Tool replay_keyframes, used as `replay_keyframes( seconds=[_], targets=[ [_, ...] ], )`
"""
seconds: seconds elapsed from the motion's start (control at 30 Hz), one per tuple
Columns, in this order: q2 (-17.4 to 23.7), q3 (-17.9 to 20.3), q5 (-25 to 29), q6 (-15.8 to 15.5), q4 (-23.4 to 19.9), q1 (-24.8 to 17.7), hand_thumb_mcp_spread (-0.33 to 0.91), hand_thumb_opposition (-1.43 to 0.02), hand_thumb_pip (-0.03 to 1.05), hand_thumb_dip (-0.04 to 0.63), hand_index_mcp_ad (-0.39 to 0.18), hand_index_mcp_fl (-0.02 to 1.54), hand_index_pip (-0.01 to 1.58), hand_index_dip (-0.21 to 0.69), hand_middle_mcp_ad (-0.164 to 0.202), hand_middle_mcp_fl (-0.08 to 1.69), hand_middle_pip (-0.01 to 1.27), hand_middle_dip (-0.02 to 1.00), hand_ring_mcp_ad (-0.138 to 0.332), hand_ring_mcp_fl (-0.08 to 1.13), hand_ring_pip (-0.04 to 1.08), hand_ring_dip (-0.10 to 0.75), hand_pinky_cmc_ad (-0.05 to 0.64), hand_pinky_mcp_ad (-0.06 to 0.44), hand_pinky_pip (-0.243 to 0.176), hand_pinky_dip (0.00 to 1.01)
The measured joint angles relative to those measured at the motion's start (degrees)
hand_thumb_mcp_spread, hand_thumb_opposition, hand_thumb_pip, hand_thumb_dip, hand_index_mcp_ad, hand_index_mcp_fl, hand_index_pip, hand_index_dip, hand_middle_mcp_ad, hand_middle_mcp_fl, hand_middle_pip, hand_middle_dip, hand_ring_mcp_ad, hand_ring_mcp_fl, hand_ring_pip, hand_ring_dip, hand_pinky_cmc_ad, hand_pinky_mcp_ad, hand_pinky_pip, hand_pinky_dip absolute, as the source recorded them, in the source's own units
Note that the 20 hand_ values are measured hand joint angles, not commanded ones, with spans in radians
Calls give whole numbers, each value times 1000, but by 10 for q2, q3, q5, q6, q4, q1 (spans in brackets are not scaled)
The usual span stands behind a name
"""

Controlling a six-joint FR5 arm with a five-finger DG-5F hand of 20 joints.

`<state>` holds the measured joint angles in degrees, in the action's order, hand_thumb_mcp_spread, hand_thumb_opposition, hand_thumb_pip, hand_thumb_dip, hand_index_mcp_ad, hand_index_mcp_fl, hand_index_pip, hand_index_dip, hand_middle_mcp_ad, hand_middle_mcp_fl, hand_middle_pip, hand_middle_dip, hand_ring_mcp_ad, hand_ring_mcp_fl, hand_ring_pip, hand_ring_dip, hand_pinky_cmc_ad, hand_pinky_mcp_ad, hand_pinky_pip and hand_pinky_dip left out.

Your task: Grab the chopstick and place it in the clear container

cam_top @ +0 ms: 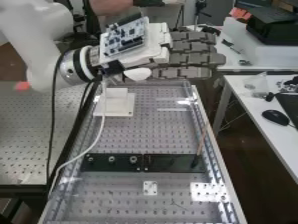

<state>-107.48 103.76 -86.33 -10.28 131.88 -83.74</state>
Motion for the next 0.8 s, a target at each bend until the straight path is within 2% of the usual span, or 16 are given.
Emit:
replay_keyframes(
  seconds=[0.13,0.27,0.37,0.67,0.8],
  targets=[
    [-16,-8,4,23,0,5,349,-740,620,202,35,309,54,494,72,309,145,553,176,31,72,59,248,150,-138,305],
    [-39,-20,-4,41,1,15,349,-740,654,244,35,312,54,487,72,337,145,569,176,35,94,96,248,150,-138,307],
    [-55,-29,8,57,0,20,347,-742,719,300,35,372,117,438,72,389,143,576,176,56,89,122,248,150,-138,309],
    [-99,-52,12,124,-14,34,346,-806,730,361,35,524,422,328,72,459,173,588,178,115,89,166,248,147,-138,309],
    [-118,-64,12,159,-17,39,363,-805,731,365,19,522,482,298,73,494,192,588,178,136,86,176,248,147,-138,307]
  ],
)
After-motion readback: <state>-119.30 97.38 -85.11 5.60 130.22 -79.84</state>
